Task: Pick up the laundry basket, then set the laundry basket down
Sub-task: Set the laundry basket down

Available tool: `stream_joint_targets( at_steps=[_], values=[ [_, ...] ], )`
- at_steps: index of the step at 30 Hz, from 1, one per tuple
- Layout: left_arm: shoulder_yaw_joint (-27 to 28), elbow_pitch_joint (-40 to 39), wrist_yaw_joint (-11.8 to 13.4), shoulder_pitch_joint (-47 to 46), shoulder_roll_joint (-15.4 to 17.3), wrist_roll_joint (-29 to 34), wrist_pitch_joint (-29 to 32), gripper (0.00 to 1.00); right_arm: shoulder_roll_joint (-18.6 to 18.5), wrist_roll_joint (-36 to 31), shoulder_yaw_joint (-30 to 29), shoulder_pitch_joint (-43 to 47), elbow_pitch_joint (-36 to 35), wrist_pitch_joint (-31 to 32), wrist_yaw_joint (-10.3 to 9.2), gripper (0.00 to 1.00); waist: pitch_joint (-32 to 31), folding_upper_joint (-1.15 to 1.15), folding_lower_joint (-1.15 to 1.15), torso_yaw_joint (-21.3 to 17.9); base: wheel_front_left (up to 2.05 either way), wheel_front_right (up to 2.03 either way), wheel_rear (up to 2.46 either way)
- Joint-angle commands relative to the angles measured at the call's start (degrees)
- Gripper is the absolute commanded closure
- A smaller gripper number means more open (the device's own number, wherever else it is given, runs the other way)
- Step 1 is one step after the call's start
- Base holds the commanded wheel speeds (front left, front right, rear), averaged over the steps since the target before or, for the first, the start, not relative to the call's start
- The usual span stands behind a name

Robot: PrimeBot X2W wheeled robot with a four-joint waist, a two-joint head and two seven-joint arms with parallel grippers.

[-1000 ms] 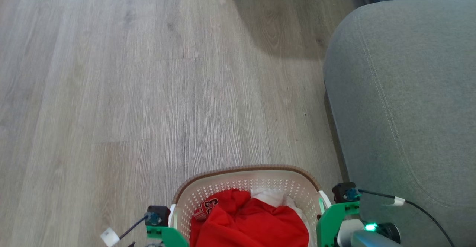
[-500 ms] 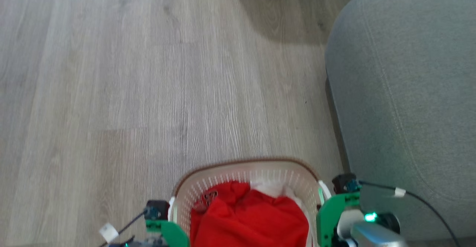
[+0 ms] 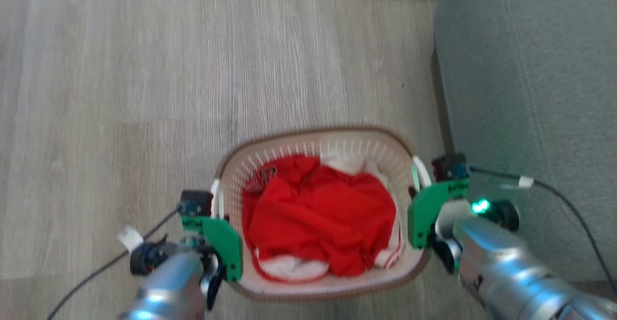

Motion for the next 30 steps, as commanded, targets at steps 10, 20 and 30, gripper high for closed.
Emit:
stream_joint_targets(
  at_steps=[10, 20, 30],
  values=[
    [0.7, 0.7, 0.6, -11.4, 2.4, 1.3, -1.9, 1.00, -0.3, -2.2, -0.3, -11.7, 0.7, -2.9, -0.09, 1.00, 13.4, 0.00, -0.01, 0.4, 0.00, 0.00, 0.00],
    [0.8, 0.9, 0.8, -21.0, 2.6, 2.5, -2.9, 1.00, -0.3, -5.0, -3.2, -19.7, 1.4, -4.0, -0.09, 1.00, 24.7, 0.00, -0.01, 1.4, 0.00, 0.00, 0.00],
    [1.2, 1.0, 1.0, -25.8, 2.5, 3.1, -3.4, 1.00, -0.5, -12.3, -10.1, -22.7, 1.4, -3.7, -0.09, 1.00, 32.3, 0.00, -0.01, 1.9, 0.00, 0.00, 0.00]
  ],
)
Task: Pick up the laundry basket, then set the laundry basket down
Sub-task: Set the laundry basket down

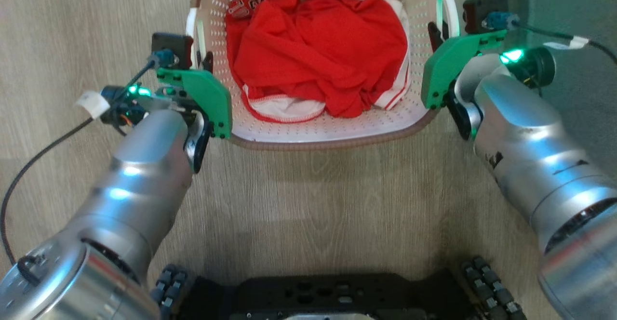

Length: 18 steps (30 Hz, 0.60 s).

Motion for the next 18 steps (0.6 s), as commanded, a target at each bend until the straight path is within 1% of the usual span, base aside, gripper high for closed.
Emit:
stream_joint_targets(
  at_steps=[1, 9, 18],
  values=[
    [0.8, 0.3, 0.5, -1.2, 1.9, 0.9, -0.6, 1.00, 0.2, -2.2, -0.8, 0.2, -0.5, -0.8, -0.09, 1.00, 2.5, 0.00, -0.01, 0.3, 0.00, 0.00, 0.00],
    [1.0, 0.3, 0.6, -3.0, 1.7, 1.3, -0.7, 1.00, 0.3, -7.6, -5.8, -0.5, -0.5, -0.9, -0.09, 1.00, 5.2, 0.00, -0.01, 0.7, 0.00, 0.00, 0.00],
    [1.5, -0.4, 0.9, -3.1, 1.5, 2.2, -0.7, 1.00, 0.4, -13.7, -11.5, 0.1, -0.5, -0.6, -0.09, 1.00, 6.0, 0.00, -0.01, 1.1, 0.00, 0.00, 0.00]
  ],
)
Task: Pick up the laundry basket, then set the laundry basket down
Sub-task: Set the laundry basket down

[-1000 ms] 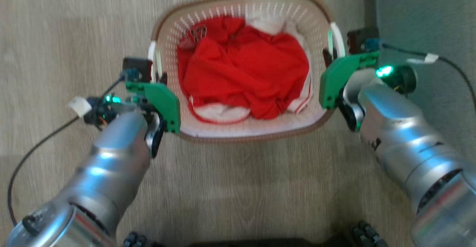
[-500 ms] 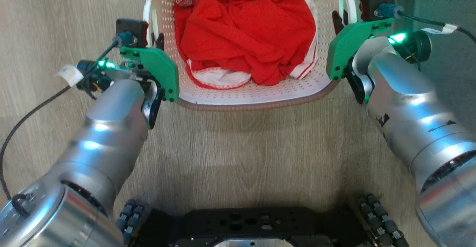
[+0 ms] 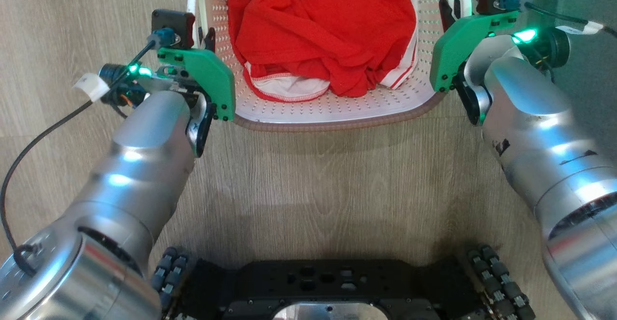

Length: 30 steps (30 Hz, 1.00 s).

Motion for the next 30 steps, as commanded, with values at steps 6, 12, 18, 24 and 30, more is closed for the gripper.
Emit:
stream_joint_targets(
  at_steps=[6, 12, 18, 24, 30],
  values=[
    [0.8, -0.2, 0.4, -0.2, 1.7, 2.0, -0.5, 1.00, 0.5, -2.8, -1.3, 2.1, -0.5, -0.4, -0.09, 0.99, 0.6, 0.00, 0.00, 0.5, 0.00, 0.00, 0.00],
    [1.0, -0.1, 0.3, -0.2, 1.7, 2.5, -0.5, 1.00, 0.5, -3.2, -1.5, 2.2, -0.5, -0.6, -0.09, 0.73, 0.7, 0.00, 0.00, 0.4, 0.00, 0.00, 0.00],
    [1.7, -0.1, 0.7, 0.1, 1.6, 2.6, -0.5, 0.84, 0.5, -3.2, -1.1, 2.4, -0.5, -0.9, -0.09, 0.51, 0.5, 0.00, 0.00, 0.3, 0.00, 0.00, 0.00],
    [2.6, 0.0, 1.2, 0.8, 1.5, 2.4, -0.5, 0.14, 0.5, -3.3, -1.1, 2.2, -0.6, -1.3, -0.09, 0.00, 0.0, 0.00, 0.00, 0.1, 0.00, 0.00, 0.00],
    [3.7, 0.0, 1.7, 1.6, 1.8, 2.2, -0.5, 0.00, 0.5, -3.6, -1.1, 1.7, -1.4, -1.7, -0.09, 0.00, -1.3, 0.00, 0.00, -0.3, 0.00, 0.00, 0.00]
  ],
)
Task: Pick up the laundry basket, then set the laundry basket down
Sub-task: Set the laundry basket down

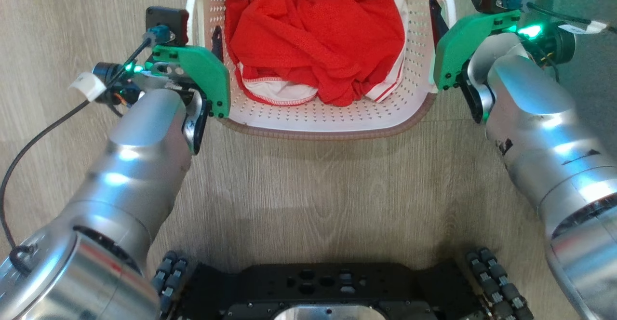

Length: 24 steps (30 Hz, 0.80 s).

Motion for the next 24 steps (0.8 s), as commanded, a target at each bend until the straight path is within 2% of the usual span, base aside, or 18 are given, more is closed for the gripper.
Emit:
stream_joint_targets(
  at_steps=[1, 10, 17, 24],
  values=[
    [1.1, -0.2, 0.5, 1.8, 1.8, 0.0, -0.3, 0.00, 1.0, -0.6, 0.4, 1.7, -0.8, -0.8, -0.09, 0.00, -0.5, -0.01, 0.00, -0.2, 0.00, 0.00, 0.00],
    [5.8, -6.3, 1.8, 4.5, 4.1, 1.6, -0.3, 0.00, 1.0, -3.1, -3.3, 1.7, -4.7, -1.0, -0.09, 0.00, -4.6, -0.01, 0.00, -1.1, 0.00, 0.00, 0.00],
    [12.8, -15.9, 3.6, 10.2, 6.7, 7.0, -0.3, 0.00, 1.0, -9.4, -11.2, 6.5, -11.2, -1.0, -0.09, 0.00, -10.7, -0.01, 0.00, -1.5, 0.00, 0.00, 0.00],
    [21.9, -26.7, 4.3, 19.1, 7.3, 14.8, -0.3, 0.00, 1.0, -13.9, -17.5, 15.4, -20.7, -1.0, -0.09, 0.00, -18.2, -0.01, 0.00, -1.2, 0.00, 0.00, 0.00]
  ],
)
